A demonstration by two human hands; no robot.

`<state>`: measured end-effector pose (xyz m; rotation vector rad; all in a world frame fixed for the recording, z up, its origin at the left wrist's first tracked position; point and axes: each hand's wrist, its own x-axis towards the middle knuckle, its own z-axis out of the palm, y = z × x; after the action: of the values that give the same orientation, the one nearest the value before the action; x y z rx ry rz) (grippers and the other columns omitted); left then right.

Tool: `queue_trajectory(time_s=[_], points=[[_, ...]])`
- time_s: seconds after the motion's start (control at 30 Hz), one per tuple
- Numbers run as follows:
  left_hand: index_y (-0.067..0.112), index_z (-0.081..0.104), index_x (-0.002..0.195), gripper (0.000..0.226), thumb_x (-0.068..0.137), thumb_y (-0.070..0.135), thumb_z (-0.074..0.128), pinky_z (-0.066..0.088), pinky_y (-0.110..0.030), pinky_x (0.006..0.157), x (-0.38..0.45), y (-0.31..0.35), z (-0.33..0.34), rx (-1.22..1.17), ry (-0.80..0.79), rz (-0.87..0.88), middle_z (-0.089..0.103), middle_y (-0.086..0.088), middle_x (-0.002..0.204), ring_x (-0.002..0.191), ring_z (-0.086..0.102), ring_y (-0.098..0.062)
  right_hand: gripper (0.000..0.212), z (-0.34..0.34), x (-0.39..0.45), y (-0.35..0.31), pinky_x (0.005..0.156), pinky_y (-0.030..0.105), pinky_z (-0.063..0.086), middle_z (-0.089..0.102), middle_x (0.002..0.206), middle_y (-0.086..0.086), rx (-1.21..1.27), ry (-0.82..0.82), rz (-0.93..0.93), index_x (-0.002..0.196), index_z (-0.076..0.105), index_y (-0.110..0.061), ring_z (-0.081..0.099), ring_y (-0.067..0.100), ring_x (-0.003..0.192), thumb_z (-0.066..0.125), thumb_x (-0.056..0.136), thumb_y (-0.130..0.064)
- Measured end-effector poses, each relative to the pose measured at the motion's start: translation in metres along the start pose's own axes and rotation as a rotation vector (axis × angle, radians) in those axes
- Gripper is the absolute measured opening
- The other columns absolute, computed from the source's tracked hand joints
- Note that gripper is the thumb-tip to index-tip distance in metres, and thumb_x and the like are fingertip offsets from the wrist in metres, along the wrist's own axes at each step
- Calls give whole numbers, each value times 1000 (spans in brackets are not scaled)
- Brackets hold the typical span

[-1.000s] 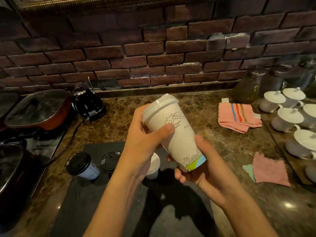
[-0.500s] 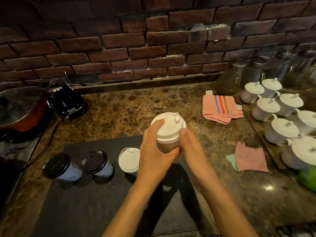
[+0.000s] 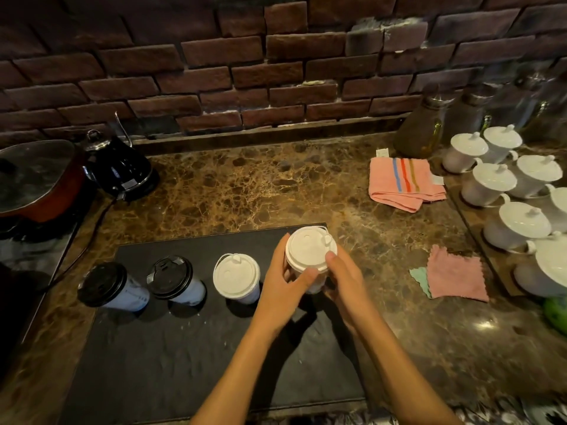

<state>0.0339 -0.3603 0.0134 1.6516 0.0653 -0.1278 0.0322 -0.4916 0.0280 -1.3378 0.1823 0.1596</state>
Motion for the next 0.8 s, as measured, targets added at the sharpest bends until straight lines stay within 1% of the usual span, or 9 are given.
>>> queue_trajectory(time_s=[0.03, 0.07, 0.13, 0.2, 0.4, 0.47, 0.57, 0.7, 0.8], points=[[20, 37, 148, 80, 81, 37, 77, 45, -26, 107, -1, -5, 0, -7, 12, -9, 54, 13, 142, 132, 51, -3, 37, 1, 2, 4, 106, 44, 47, 67, 128, -10, -49, -30, -12, 130, 60, -35, 60, 12, 121, 51, 95, -33], [18, 39, 147, 73, 85, 26, 76, 46, -25, 106, -1, -10, -1, -14, 20, -15, 55, 14, 140, 130, 53, -2, 35, -4, 1, 10, 106, 44, 47, 67, 128, -11, -42, 16, 29, 130, 60, -36, 60, 11, 121, 51, 96, -32], [18, 39, 145, 67, 88, 7, 73, 47, -18, 99, 0, -20, -3, -18, 19, -29, 55, 15, 138, 126, 54, 3, 33, -9, 7, 27, 104, 40, 49, 68, 127, -9, -16, 0, 69, 128, 60, -34, 61, 13, 122, 49, 100, -22], [19, 40, 144, 68, 87, 1, 72, 48, -16, 95, 0, -28, -4, -4, 25, -48, 54, 14, 138, 126, 54, 2, 34, -11, 9, 38, 100, 35, 50, 68, 127, -6, -10, -10, 91, 130, 60, -31, 61, 16, 122, 46, 102, -17], [20, 42, 141, 67, 85, 3, 75, 47, -23, 101, -1, -50, -4, 24, 37, -116, 55, 6, 141, 129, 54, -6, 46, -15, 14, 54, 108, 45, 44, 66, 132, 0, -15, 24, 150, 135, 58, -23, 58, 19, 126, 51, 90, -23], [23, 42, 140, 68, 83, 11, 78, 46, -24, 103, -3, -52, -3, 26, 34, -125, 54, 5, 141, 131, 53, -8, 48, -16, 11, 59, 110, 51, 41, 64, 134, 2, -16, 28, 151, 137, 57, -21, 57, 21, 127, 52, 89, -25], [21, 40, 141, 75, 76, 27, 78, 46, -23, 102, -6, -54, -2, 15, 24, -123, 54, 8, 141, 130, 53, -6, 50, -18, 9, 64, 110, 56, 39, 63, 136, 1, -29, 18, 147, 136, 57, -27, 56, 22, 129, 56, 87, -34], [18, 33, 149, 84, 77, 30, 76, 44, -24, 106, -9, -59, -1, 11, 8, -136, 51, 12, 144, 132, 50, -3, 46, -19, 7, 67, 111, 53, 39, 63, 136, -3, -92, 17, 108, 135, 58, -30, 54, 19, 130, 55, 89, -32], [20, 30, 149, 81, 81, 21, 74, 43, -15, 100, -10, -60, 0, 24, 1, -153, 49, 13, 143, 129, 50, 6, 42, -22, 8, 70, 112, 51, 39, 63, 136, -3, -115, 29, 88, 136, 57, -26, 55, 17, 129, 56, 93, -27]])
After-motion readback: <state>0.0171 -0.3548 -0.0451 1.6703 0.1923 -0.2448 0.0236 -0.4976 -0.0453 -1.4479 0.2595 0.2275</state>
